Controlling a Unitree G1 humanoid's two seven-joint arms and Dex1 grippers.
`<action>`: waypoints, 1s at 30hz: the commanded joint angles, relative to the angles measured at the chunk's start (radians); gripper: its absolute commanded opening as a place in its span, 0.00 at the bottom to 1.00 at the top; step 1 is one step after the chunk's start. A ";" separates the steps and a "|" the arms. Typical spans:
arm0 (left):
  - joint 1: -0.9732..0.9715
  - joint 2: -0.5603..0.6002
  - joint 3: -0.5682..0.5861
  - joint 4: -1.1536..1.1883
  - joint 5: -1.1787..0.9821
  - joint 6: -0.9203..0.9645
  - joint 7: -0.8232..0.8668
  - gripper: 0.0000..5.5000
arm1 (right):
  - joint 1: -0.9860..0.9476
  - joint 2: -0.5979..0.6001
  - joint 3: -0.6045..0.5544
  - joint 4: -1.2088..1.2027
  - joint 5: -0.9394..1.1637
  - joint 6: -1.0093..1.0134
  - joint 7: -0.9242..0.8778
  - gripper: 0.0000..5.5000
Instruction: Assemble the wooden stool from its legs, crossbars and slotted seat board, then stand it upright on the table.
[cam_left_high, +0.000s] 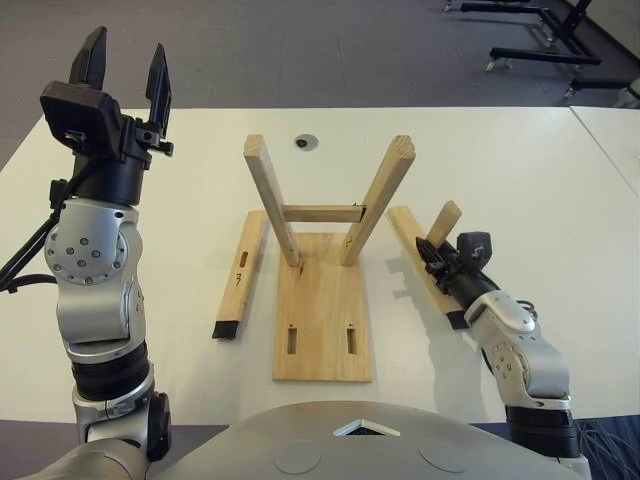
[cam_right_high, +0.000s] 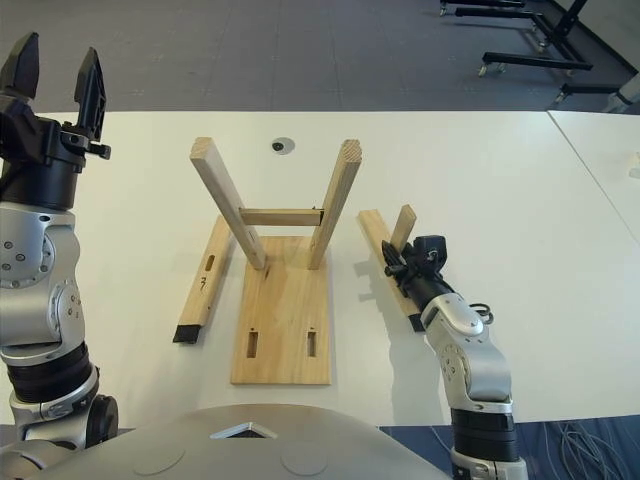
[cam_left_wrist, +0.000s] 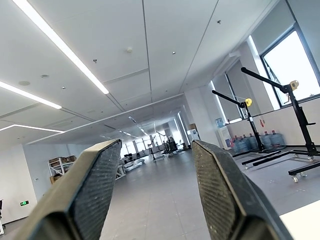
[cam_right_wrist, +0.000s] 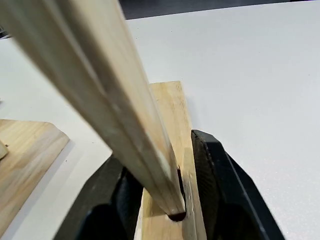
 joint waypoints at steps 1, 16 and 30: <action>-0.020 0.002 -0.002 0.005 0.001 -0.001 0.001 0.46 | -0.033 0.009 -0.010 -0.025 0.002 0.015 -0.010 0.40; -0.007 0.013 0.019 0.003 0.012 -0.003 0.001 0.46 | -0.237 0.001 -0.179 -0.224 0.219 0.036 -0.022 0.67; -0.027 0.010 -0.001 0.035 0.016 -0.025 -0.006 0.46 | -0.478 -0.025 -0.139 -0.280 0.261 0.135 -0.164 0.67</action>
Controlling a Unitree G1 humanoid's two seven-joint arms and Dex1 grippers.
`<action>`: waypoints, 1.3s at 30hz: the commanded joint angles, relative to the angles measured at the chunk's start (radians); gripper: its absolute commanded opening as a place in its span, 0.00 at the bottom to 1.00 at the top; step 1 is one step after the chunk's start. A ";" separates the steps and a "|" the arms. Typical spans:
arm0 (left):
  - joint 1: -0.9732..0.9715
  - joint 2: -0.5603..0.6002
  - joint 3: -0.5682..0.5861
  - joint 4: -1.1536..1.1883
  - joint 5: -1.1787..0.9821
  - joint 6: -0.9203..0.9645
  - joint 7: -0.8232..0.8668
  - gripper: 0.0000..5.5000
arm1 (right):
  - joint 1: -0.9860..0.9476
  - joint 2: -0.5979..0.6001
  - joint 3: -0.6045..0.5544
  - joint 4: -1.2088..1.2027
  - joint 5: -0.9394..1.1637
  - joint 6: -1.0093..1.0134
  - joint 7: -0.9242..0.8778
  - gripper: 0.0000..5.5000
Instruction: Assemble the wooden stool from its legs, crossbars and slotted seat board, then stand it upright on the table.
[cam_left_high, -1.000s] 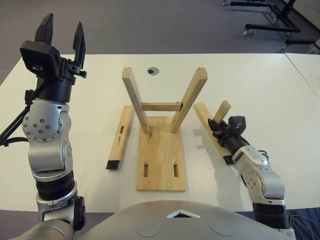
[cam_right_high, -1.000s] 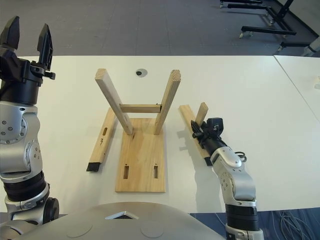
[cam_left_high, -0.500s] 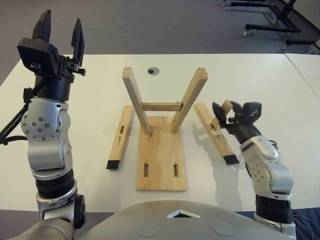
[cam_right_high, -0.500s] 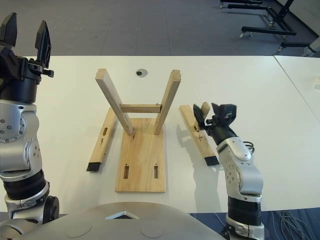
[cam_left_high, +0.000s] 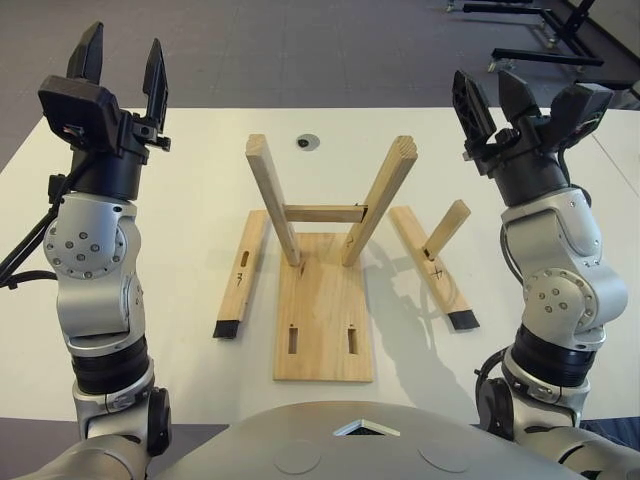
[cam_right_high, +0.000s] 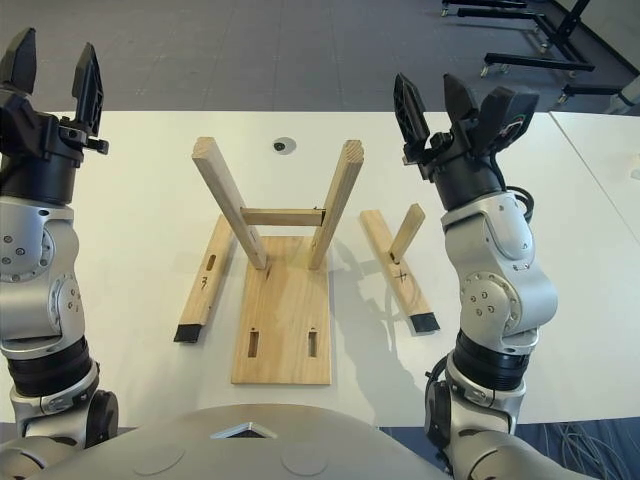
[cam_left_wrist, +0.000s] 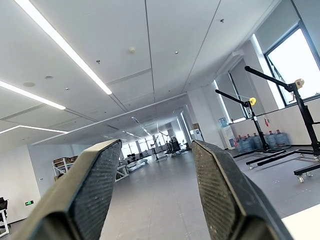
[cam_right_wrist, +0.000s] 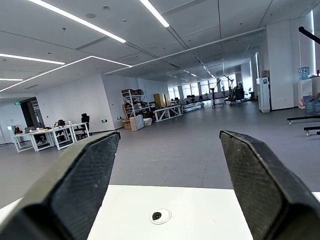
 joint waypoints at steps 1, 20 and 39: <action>-0.003 0.007 -0.006 0.000 0.011 -0.007 -0.002 0.46 | -0.036 -0.050 0.022 -0.003 -0.020 0.040 0.003 0.67; -0.008 0.013 0.000 -0.013 0.019 -0.002 -0.010 0.46 | -0.056 -0.066 0.026 -0.036 -0.010 0.098 -0.043 0.67; 0.041 -0.036 -0.047 -0.032 0.003 0.000 -0.018 0.46 | 0.078 0.000 0.130 0.134 -0.185 0.103 -0.030 0.67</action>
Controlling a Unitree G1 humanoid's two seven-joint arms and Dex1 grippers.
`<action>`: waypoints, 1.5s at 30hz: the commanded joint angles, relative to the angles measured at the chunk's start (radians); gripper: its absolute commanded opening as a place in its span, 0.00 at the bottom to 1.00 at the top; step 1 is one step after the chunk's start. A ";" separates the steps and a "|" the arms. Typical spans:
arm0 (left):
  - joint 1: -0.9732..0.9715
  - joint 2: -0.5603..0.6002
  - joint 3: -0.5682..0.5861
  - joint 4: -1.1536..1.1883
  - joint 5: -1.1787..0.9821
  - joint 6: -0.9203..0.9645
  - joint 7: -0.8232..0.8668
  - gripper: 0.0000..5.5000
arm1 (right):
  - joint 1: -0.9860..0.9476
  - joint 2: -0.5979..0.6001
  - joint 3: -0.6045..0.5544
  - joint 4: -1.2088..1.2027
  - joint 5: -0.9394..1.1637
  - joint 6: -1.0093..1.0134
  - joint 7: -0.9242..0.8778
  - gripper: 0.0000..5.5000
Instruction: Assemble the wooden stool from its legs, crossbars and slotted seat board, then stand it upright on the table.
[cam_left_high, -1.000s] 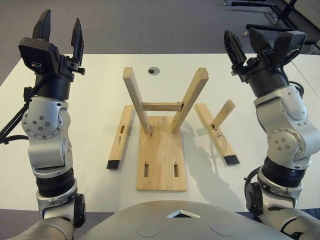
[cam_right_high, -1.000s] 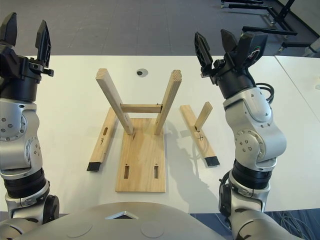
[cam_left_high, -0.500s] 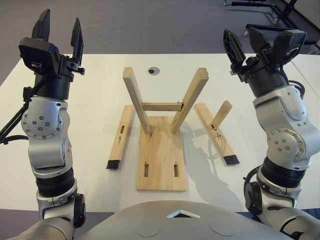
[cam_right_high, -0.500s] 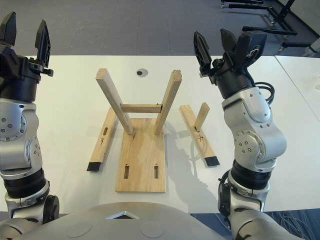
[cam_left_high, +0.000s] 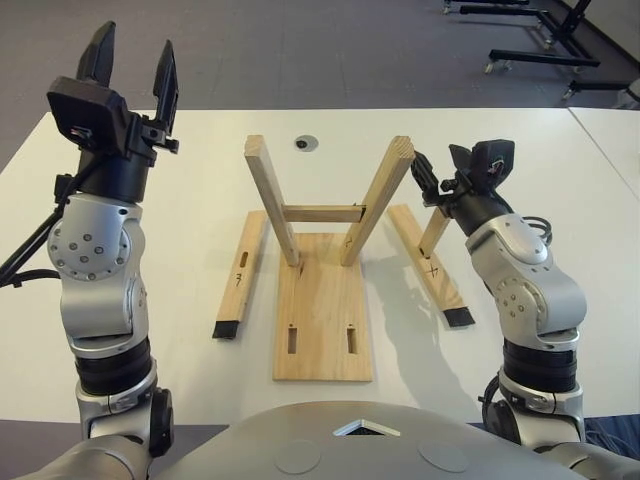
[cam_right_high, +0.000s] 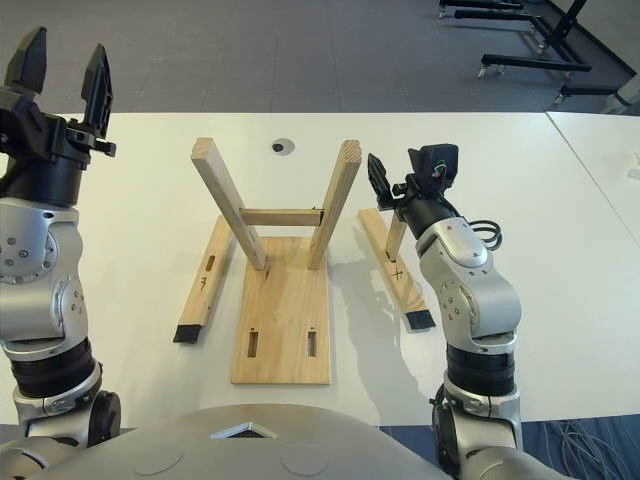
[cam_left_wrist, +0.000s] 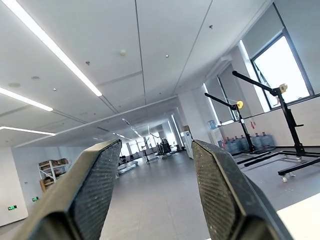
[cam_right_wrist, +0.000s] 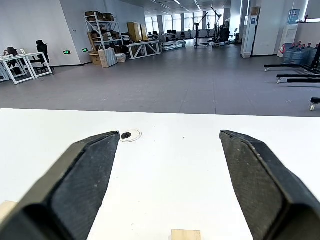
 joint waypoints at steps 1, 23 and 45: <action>0.005 0.000 0.002 -0.007 0.000 -0.001 0.003 0.46 | -0.018 0.029 -0.020 -0.005 0.017 0.035 -0.014 0.67; 0.178 -0.026 0.154 -0.174 -0.006 0.062 0.070 0.46 | 0.254 -0.245 -0.276 -0.040 0.150 0.085 0.308 0.67; 0.181 -0.006 0.093 -0.201 -0.002 0.128 0.052 0.46 | 0.559 -0.304 -0.088 -0.287 0.062 0.319 0.258 0.67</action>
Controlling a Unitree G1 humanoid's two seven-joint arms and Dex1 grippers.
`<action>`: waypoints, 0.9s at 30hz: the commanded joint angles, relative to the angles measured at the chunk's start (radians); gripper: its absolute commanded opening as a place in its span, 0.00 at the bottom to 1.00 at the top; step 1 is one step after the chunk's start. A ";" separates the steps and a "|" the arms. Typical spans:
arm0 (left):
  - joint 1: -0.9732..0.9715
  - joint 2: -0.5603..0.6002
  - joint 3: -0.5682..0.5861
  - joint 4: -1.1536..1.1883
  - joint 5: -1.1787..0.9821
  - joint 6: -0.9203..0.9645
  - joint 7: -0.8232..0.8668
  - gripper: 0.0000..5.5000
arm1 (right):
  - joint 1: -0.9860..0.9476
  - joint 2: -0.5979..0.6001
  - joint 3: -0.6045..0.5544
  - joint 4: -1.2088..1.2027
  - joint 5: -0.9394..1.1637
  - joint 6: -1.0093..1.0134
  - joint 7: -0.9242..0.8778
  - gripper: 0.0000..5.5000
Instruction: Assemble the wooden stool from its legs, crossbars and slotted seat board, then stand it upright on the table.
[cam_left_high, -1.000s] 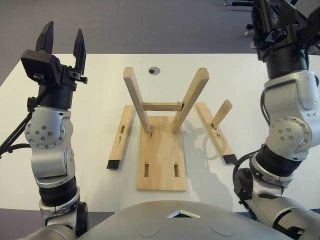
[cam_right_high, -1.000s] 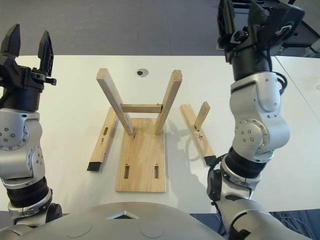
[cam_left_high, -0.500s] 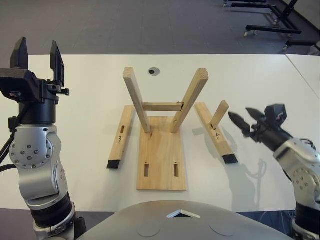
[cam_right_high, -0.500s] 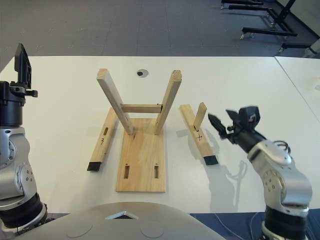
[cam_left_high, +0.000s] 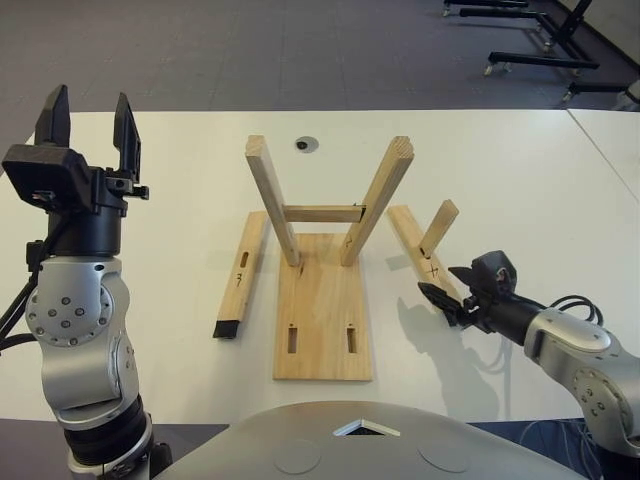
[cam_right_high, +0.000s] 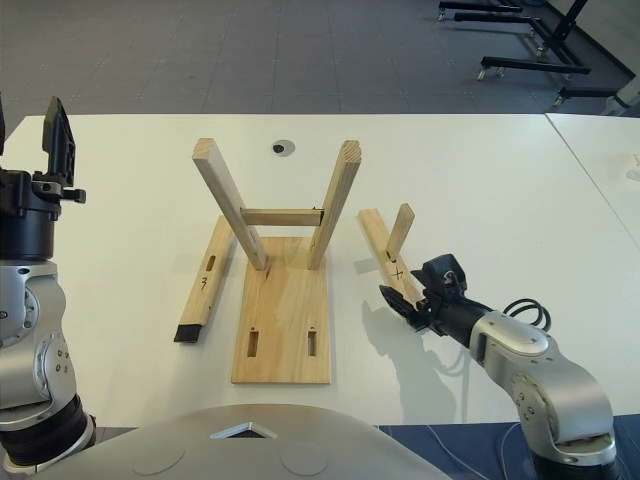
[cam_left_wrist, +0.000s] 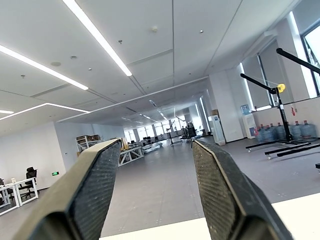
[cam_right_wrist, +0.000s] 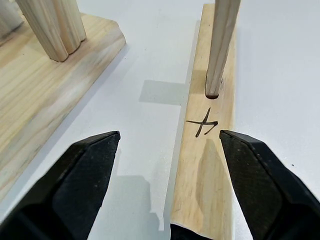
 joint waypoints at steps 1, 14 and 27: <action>-0.030 0.021 -0.015 0.012 -0.005 0.026 -0.017 0.46 | 0.054 0.001 -0.039 -0.025 -0.021 -0.016 -0.003 0.67; -0.079 0.017 -0.055 0.034 -0.001 0.034 -0.019 0.46 | 0.111 -0.051 0.000 0.072 -0.130 -0.117 0.078 0.67; -0.125 0.014 -0.092 0.101 -0.015 0.016 -0.041 0.46 | 0.233 -0.008 -0.034 0.076 -0.187 -0.245 0.103 0.43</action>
